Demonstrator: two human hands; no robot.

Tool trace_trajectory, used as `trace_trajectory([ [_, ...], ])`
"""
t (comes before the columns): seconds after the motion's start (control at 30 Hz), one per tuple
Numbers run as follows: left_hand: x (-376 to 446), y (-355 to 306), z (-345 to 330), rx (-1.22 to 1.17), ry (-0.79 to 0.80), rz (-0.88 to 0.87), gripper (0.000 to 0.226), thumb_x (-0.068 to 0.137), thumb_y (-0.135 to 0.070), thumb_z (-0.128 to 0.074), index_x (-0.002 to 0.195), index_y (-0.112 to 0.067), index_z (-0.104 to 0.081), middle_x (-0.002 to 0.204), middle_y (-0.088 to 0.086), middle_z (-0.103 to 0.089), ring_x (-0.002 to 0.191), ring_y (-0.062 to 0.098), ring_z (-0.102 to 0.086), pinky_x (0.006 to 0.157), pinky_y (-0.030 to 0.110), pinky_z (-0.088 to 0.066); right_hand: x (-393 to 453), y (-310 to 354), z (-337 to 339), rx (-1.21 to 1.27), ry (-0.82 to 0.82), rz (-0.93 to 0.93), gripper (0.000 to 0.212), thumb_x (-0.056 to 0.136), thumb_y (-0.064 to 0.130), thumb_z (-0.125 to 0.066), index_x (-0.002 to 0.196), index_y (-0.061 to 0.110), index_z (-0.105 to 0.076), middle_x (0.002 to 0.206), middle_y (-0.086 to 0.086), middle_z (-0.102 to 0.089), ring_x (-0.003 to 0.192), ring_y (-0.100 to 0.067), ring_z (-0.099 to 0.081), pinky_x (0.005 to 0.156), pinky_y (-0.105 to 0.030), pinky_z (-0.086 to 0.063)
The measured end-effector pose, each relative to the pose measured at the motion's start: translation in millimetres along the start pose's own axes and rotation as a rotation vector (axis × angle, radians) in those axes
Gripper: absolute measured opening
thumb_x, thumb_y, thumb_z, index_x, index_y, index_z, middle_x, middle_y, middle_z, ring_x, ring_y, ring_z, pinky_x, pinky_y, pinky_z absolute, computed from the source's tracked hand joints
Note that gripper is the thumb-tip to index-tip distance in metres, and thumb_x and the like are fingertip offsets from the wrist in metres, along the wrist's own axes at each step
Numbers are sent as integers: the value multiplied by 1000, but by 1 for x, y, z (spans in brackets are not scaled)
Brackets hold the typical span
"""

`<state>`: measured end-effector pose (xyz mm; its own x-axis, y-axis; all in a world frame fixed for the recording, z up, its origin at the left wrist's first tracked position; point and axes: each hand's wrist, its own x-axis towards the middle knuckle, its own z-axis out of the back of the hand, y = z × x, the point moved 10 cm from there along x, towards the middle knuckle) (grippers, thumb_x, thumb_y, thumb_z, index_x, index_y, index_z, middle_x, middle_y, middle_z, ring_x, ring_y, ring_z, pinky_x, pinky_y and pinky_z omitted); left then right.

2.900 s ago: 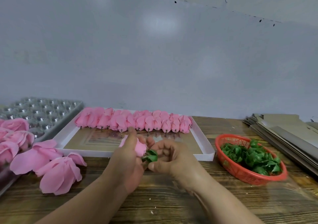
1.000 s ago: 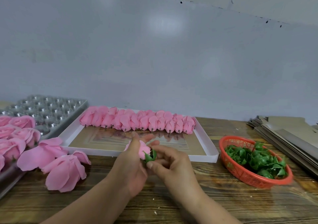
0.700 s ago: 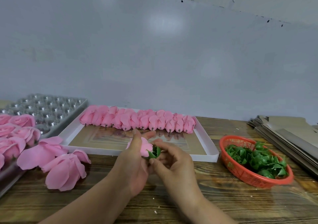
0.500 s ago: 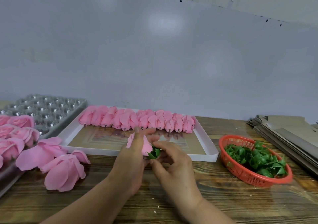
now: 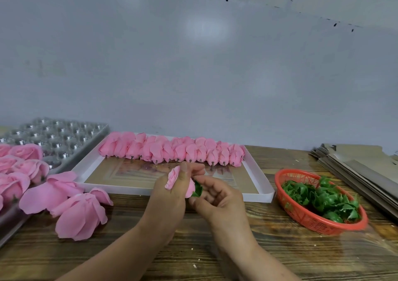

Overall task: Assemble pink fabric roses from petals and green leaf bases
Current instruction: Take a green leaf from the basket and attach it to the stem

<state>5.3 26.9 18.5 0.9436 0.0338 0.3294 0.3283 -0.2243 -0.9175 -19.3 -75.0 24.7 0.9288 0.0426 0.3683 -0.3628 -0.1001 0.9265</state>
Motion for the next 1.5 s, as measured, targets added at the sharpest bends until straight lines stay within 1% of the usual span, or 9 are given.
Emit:
trace_trajectory([
  [0.2, 0, -10, 5, 177, -17, -88, 29, 97, -16, -47, 85, -27, -72, 89, -10, -73, 84, -1, -65, 71, 9, -48, 0, -7, -3, -4, -3, -33, 45, 75, -26, -54, 95, 12, -69, 81, -1, -75, 77, -6, -69, 69, -18, -53],
  [0.37, 1, -9, 6, 141, -10, -86, 28, 96, -18, -45, 86, -22, -71, 90, -9, -73, 82, 0, -66, 69, 10, -48, 0, -10, 0, -1, -43, -53, 43, 73, -24, -58, 94, 11, -71, 79, -12, -73, 74, -12, -66, 72, -24, -54],
  [0.57, 0, -8, 2, 143, 29, -79, 33, 87, -43, -46, 91, -23, -72, 93, -7, -73, 85, 2, -67, 71, 10, -49, 0, -1, -3, 40, -30, -36, 47, 73, -25, -58, 85, 19, -70, 74, 2, -74, 69, -2, -66, 64, -13, -50],
  [0.77, -3, -14, 2, 235, 22, -131, 32, 83, -40, -43, 91, -26, -70, 96, 1, -69, 83, 0, -63, 69, 7, -44, 0, -1, -3, -65, -46, -22, 44, 76, -23, -55, 92, 16, -70, 81, -6, -74, 74, -13, -65, 72, -24, -54],
  [0.93, -2, -4, 7, 109, -59, -1, 38, 85, -51, -39, 76, -34, -71, 73, -3, -70, 64, -4, -62, 56, 4, -43, -1, -3, 5, -41, -124, -42, 46, 74, -25, -56, 82, 19, -67, 60, 6, -67, 60, -1, -60, 62, -13, -50],
  [1.1, 1, 31, 8, -169, -50, 249, 50, 75, -62, -42, 84, -26, -76, 83, 13, -74, 87, 28, -71, 81, 39, -53, -1, -7, 9, -23, -131, -81, 36, 73, -20, -64, 85, 14, -65, 54, 6, -59, 53, -2, -53, 58, -13, -48],
  [1.33, 1, 57, 1, -448, -14, 505, 54, 95, -57, -33, 111, -13, -61, 99, 26, -70, 93, 37, -70, 91, 50, -52, -1, 0, 8, -216, -101, -22, 37, 72, -15, -67, 82, 20, -64, 63, -4, -62, 60, -12, -59, 64, -29, -57],
  [1.43, -3, 57, -8, -563, 24, 560, 54, 96, -56, -31, 114, -13, -56, 97, 26, -71, 88, 40, -70, 67, 44, -59, -2, 4, 4, -296, -65, 18, 42, 72, -7, -70, 79, 34, -69, 69, -11, -66, 70, -31, -65, 70, -49, -56],
  [1.5, -4, 58, -12, -590, 43, 579, 54, 95, -57, -32, 115, -13, -56, 94, 27, -71, 86, 41, -70, 58, 41, -59, -3, 7, -2, -327, -29, 55, 45, 68, 7, -70, 82, 49, -67, 73, -9, -67, 72, -30, -65, 68, -48, -56],
])
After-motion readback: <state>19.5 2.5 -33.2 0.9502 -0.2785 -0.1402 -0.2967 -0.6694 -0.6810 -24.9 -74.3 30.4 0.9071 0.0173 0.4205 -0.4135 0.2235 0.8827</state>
